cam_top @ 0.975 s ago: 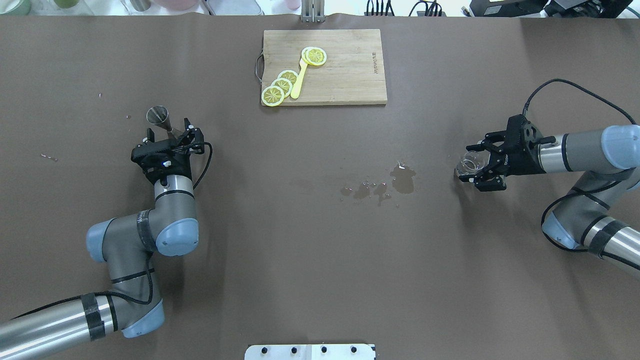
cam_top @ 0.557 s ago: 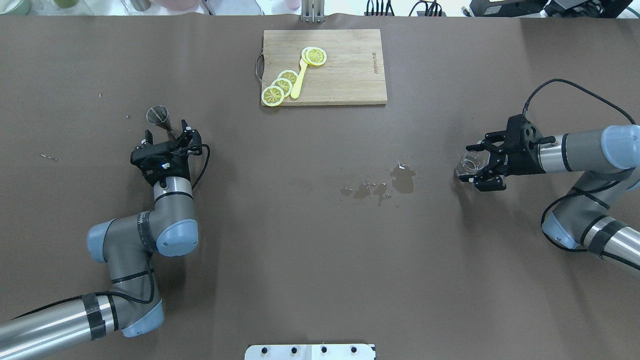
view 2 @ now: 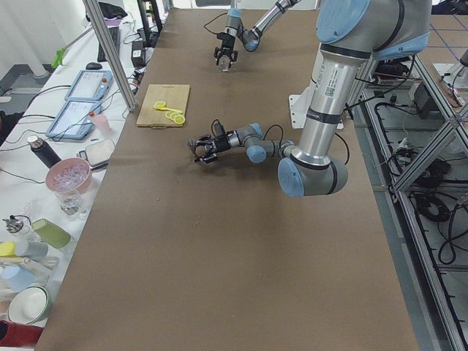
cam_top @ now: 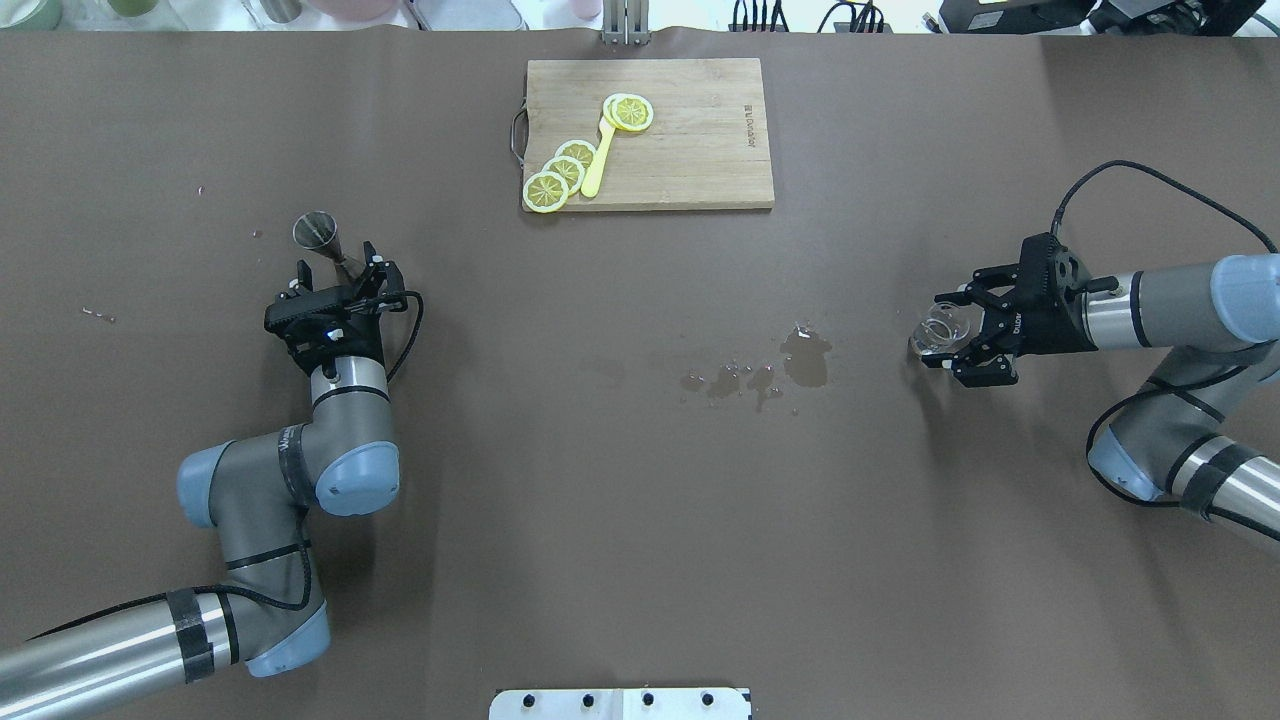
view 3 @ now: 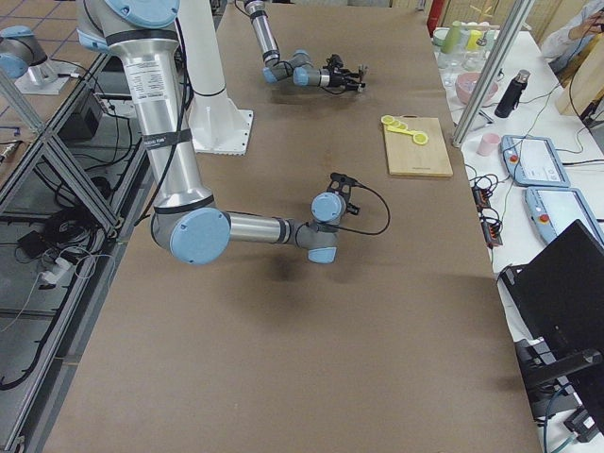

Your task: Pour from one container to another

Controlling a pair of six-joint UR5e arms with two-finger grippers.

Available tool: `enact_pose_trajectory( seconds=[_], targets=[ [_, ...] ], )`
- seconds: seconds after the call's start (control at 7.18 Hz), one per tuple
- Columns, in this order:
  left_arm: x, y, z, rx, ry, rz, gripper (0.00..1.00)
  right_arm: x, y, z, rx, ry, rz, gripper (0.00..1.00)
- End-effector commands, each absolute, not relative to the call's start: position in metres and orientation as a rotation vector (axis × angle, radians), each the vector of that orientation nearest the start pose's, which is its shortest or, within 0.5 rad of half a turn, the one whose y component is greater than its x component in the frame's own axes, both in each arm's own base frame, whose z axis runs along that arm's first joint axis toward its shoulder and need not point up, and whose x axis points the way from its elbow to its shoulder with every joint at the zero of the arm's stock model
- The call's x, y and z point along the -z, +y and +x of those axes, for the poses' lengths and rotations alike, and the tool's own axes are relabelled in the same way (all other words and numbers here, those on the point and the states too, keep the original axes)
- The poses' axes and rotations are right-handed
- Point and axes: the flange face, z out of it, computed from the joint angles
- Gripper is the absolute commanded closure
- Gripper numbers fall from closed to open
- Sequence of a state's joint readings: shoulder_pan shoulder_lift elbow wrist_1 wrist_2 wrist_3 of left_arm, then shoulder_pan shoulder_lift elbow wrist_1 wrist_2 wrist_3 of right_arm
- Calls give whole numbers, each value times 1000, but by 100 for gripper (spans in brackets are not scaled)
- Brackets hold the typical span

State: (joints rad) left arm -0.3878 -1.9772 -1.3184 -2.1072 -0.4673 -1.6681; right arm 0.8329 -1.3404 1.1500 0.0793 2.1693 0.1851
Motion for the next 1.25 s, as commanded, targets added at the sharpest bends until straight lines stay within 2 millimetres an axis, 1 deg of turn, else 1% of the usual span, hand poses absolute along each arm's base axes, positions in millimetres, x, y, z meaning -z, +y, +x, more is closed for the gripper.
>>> enact_pose_trajectory(
  seconds=[0.0, 0.28, 0.7, 0.84, 1.11],
  targets=[
    [-466, -454, 528, 791, 462, 1165, 33, -561, -473, -327, 886, -1113, 1109, 11],
    [-465, -454, 529, 788, 459, 1167, 34, -569, -467, -326, 906, -1135, 1121, 11],
    [-466, -457, 526, 792, 454, 1169, 34, -578, -466, -317, 911, -1144, 1123, 11],
    [-465, -458, 525, 794, 454, 1169, 38, -586, -464, -315, 914, -1148, 1132, 11],
    [-465, -459, 525, 795, 452, 1170, 38, -582, -467, -314, 914, -1159, 1135, 11]
  ],
)
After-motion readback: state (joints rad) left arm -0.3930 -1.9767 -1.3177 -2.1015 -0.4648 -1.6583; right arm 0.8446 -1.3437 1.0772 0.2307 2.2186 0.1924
